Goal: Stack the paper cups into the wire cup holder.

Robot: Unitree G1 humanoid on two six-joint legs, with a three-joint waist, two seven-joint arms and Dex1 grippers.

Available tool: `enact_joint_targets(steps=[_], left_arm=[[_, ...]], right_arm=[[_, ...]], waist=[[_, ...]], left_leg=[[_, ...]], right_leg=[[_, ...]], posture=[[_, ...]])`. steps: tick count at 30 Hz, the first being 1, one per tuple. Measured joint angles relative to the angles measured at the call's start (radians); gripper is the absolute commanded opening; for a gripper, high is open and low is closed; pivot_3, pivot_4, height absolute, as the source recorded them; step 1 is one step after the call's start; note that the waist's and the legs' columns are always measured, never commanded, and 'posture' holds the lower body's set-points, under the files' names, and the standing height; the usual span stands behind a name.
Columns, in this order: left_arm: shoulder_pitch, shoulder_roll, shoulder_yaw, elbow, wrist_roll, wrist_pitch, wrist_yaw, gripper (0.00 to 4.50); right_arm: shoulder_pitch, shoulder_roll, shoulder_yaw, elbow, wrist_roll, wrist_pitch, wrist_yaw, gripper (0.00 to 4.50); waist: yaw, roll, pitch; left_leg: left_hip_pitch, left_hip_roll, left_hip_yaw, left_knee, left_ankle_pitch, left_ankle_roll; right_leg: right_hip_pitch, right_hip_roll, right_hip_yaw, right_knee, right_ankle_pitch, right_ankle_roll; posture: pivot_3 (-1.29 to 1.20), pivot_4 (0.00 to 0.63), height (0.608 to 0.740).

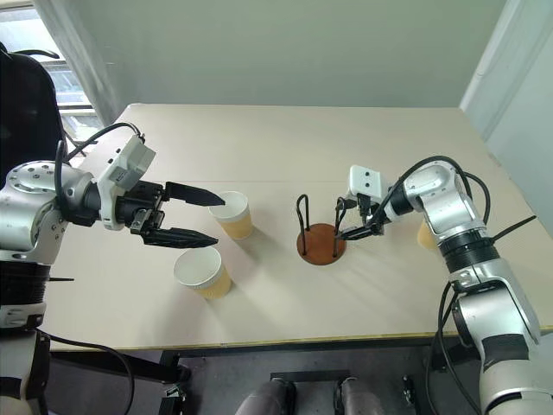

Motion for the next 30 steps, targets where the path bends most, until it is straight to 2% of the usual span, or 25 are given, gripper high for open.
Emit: enact_joint_targets(steps=[6,14,18,22,26,30], left_arm=[[0.000,-0.001,0.000,-0.001,-0.001,0.001,0.001,4.50],[-0.015,-0.028,-0.003,0.001,0.001,0.000,0.002,4.50],[-0.043,-0.060,-0.004,0.009,0.006,-0.024,0.003,4.50],[-0.060,-0.082,-0.021,0.025,0.016,-0.027,0.002,4.50],[-0.084,-0.088,-0.053,0.041,0.023,-0.029,-0.005,4.50],[-0.098,-0.097,-0.080,0.065,0.027,-0.045,-0.006,4.50]], right_arm=[[0.001,-0.018,0.001,-0.003,0.000,0.001,0.027,3.53],[0.004,-0.133,-0.013,-0.013,-0.001,-0.003,0.057,3.53],[0.010,-0.206,-0.059,-0.067,0.021,0.046,0.070,3.53],[0.015,-0.251,-0.104,-0.160,0.071,0.177,0.091,3.53],[0.052,-0.366,-0.116,-0.268,0.099,0.238,0.135,3.53],[0.099,-0.450,-0.116,-0.277,0.068,0.173,0.147,3.53]], waist=[[0.000,0.000,0.000],[0.002,0.000,0.000],[0.004,0.000,0.000],[0.003,0.000,0.000],[0.006,0.000,0.000],[0.008,0.000,0.000]], left_leg=[[0.000,0.000,0.000,0.000,0.000,0.000],[0.000,0.000,0.000,0.000,0.000,0.000],[0.000,0.000,0.000,0.000,0.000,0.000],[0.000,0.000,0.000,0.000,0.000,0.000],[0.000,0.000,0.000,0.000,0.000,0.000],[-0.001,0.000,0.000,0.000,0.000,0.002]], right_leg=[[0.000,0.000,0.000,0.000,0.000,0.000],[0.000,0.000,0.000,0.000,0.000,0.000],[0.000,0.000,0.000,0.000,0.000,0.000],[0.000,0.000,0.000,-0.001,0.000,0.000],[0.001,0.000,0.000,-0.002,0.000,0.001],[0.002,0.000,0.000,-0.003,0.001,0.003]], posture=[[0.00,0.150,0.740],[0.00,0.150,0.740],[0.00,0.150,0.740],[0.00,0.150,0.740],[0.00,0.150,0.740],[0.00,0.150,0.740]])
